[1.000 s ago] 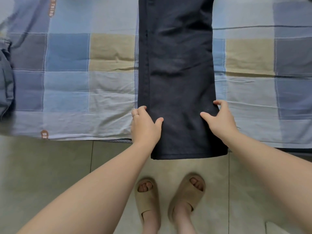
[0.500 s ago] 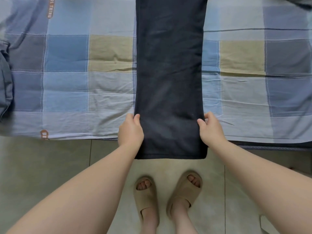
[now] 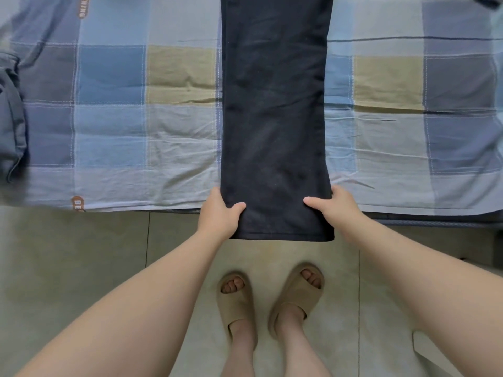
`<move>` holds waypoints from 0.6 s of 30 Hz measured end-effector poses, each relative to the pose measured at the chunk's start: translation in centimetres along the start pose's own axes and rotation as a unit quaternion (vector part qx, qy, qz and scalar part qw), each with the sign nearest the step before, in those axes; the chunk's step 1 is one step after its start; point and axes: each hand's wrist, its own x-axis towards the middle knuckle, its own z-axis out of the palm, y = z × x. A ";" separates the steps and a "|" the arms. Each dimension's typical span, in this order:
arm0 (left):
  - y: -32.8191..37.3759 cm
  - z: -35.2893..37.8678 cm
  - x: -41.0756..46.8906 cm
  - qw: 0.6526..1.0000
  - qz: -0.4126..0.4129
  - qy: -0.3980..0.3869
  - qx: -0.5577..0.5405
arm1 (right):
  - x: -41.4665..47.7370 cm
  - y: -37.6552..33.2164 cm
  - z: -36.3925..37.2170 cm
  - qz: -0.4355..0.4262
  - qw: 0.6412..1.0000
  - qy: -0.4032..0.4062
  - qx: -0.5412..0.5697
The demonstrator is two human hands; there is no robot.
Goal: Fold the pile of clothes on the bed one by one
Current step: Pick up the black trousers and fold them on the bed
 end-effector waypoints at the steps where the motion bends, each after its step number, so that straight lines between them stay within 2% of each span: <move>1: 0.1 -0.2 -0.2 1.000 -0.015 -0.009 -0.015 | -0.4 0.1 -0.2 0.009 1.000 -0.009 0.013; 3: 0.7 -1.0 -1.4 0.995 -0.050 -0.028 -0.085 | -1.8 0.3 -0.7 0.021 0.999 0.005 0.026; 6: 2.3 -3.2 -5.0 0.987 -0.059 -0.054 -0.141 | -5.8 -0.4 -1.6 0.027 0.998 0.029 0.046; 14: 7.5 -13.5 -20.4 0.979 -0.083 -0.099 -0.159 | -24.0 -6.1 -4.9 0.049 0.991 0.056 0.115; 18: 7.6 -17.4 -29.5 0.980 -0.094 -0.114 -0.136 | -34.4 -6.4 -6.7 0.051 0.988 0.062 0.134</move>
